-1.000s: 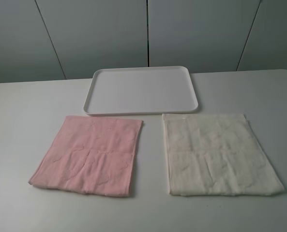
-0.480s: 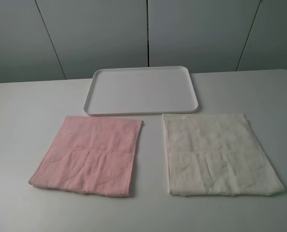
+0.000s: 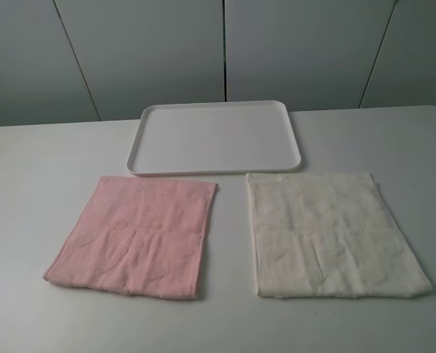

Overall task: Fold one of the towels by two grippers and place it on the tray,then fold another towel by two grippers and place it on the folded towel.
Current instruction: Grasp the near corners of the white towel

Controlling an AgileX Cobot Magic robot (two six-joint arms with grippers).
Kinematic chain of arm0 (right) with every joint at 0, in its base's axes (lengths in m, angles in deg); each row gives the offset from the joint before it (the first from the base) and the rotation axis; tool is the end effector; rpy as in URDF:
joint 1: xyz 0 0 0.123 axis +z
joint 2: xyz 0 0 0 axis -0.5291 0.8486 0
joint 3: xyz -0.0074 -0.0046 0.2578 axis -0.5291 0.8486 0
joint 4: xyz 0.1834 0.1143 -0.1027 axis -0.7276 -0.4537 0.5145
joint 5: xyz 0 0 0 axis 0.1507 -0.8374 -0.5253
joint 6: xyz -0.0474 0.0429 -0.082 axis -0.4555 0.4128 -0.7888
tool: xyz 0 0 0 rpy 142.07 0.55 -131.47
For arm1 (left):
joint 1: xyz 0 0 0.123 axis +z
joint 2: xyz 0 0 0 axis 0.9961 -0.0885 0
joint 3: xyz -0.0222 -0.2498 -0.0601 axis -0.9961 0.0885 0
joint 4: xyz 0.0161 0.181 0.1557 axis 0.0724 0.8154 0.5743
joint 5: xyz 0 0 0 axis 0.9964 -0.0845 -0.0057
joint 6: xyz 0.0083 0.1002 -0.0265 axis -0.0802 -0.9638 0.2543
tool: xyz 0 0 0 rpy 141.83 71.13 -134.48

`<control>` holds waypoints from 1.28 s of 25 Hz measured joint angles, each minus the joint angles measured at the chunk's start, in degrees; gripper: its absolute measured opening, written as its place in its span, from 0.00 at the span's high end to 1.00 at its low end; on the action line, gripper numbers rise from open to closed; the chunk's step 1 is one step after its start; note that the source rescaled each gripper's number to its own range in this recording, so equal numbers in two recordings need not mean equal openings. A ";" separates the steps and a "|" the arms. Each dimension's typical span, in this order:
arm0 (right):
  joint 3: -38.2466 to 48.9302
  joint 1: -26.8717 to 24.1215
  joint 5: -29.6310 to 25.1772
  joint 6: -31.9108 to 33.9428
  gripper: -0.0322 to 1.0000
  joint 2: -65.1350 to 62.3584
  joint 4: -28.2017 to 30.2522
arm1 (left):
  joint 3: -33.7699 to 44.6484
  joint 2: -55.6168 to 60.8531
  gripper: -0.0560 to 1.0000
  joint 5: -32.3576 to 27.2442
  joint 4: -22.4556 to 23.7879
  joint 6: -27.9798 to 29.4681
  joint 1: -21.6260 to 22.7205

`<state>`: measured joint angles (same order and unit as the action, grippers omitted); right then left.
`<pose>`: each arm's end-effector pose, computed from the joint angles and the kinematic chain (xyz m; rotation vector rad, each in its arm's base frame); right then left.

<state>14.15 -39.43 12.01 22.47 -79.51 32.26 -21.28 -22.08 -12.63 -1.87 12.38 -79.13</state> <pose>0.0205 0.0062 0.2658 -0.0475 2.0633 -0.0696 0.0206 -0.0003 0.2656 -0.1166 2.0588 0.0231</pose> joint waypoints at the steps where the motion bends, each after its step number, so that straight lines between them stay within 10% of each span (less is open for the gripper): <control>1: 0.00 0.00 0.00 0.00 0.00 0.00 0.00 | 0.00 0.00 0.01 0.00 0.00 0.00 -0.26; 32: -2.65 0.58 -0.43 1.10 0.00 3.69 -0.17 | -1.28 -9.34 0.01 1.31 -1.17 -5.95 -0.61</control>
<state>11.49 -38.85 11.58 23.57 -75.81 32.09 -22.56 -31.42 -11.31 -3.04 6.43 -79.74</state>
